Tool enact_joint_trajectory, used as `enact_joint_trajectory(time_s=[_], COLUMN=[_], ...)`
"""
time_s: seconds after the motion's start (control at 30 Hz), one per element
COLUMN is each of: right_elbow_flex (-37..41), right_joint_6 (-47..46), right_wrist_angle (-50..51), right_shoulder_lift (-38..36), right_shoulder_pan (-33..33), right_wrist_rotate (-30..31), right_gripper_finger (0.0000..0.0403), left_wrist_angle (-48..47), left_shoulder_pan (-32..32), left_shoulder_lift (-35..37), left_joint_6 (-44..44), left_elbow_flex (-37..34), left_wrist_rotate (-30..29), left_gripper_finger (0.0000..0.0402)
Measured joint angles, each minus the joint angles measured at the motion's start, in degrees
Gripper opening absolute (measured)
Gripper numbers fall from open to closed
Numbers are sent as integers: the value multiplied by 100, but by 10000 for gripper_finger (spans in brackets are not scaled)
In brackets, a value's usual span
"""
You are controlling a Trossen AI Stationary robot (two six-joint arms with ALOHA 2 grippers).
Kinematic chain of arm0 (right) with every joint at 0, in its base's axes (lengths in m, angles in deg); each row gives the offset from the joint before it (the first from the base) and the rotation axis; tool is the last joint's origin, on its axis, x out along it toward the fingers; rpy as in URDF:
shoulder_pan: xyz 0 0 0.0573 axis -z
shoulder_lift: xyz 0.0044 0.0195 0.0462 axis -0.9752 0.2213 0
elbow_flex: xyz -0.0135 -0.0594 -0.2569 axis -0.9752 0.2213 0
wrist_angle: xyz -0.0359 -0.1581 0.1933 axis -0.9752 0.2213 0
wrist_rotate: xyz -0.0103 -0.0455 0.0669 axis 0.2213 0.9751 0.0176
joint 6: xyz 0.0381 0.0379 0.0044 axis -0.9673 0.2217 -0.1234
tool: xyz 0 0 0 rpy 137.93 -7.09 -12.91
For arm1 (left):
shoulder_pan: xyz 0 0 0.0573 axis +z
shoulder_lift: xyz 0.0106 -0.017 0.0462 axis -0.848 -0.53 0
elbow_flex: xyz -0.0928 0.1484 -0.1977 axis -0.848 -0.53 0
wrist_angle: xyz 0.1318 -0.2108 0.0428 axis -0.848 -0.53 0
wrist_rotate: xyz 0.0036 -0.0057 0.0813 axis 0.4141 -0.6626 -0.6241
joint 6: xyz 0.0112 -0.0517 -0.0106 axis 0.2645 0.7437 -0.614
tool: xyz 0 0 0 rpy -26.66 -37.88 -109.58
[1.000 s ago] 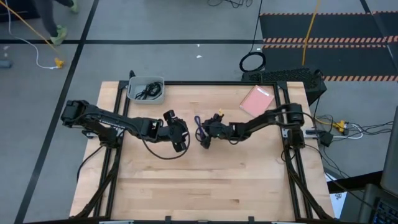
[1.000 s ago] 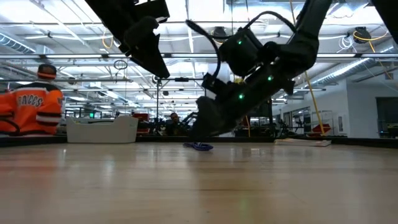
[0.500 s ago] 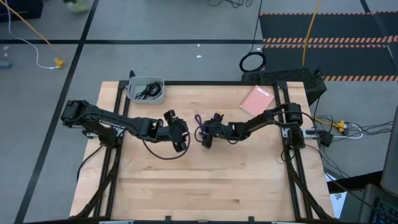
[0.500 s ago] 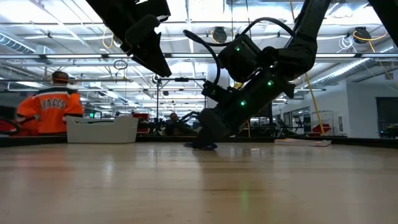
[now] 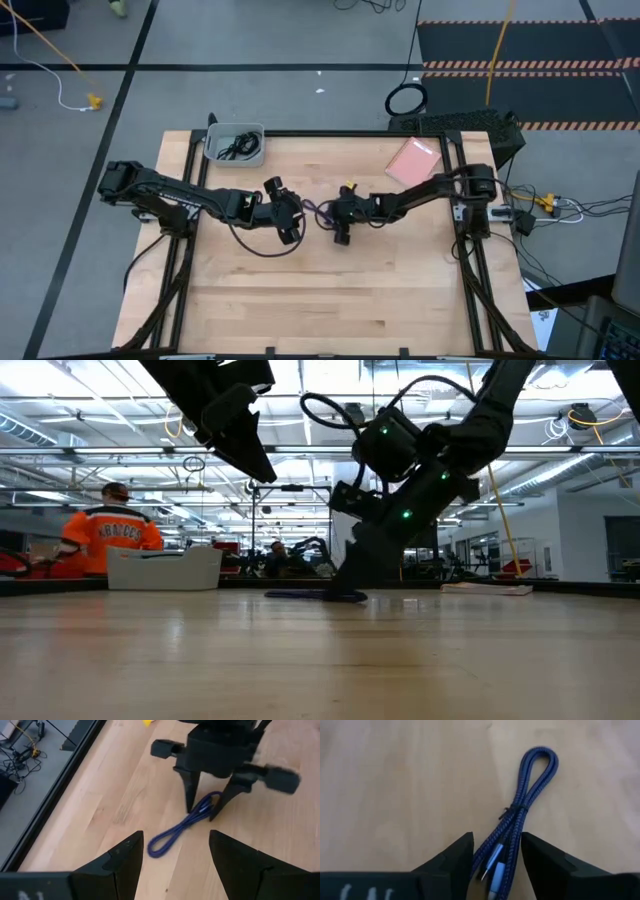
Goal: Pick and place USB-C Cables
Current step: Put the blue charger cable into the white bin
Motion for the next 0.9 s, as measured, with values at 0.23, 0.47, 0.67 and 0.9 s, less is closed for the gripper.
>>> enact_joint_trajectory(time_s=[0.23,0.47,0.67,0.9], right_elbow_flex=[6,-5,-5,-11], right_joint_6=[-117,-854,-871,-892], right_wrist_angle=[270,-367,-567,-859], right_shoulder_lift=[-448,-272,89,464], right_shoulder_pan=[-40,-192,-229,-229], right_wrist_rotate=[-24,740,906,916], right_gripper_finger=[178,225,241,217], left_wrist_angle=[97,349,564,732], left_shoulder_pan=[0,0,7,15], left_shoulder_lift=[0,2,2,2], left_joint_6=[-74,-243,-484,-674], left_elbow_flex=[0,0,0,0], left_wrist_rotate=[2,1,4,9], left_gripper_finger=[227,227,227,227])
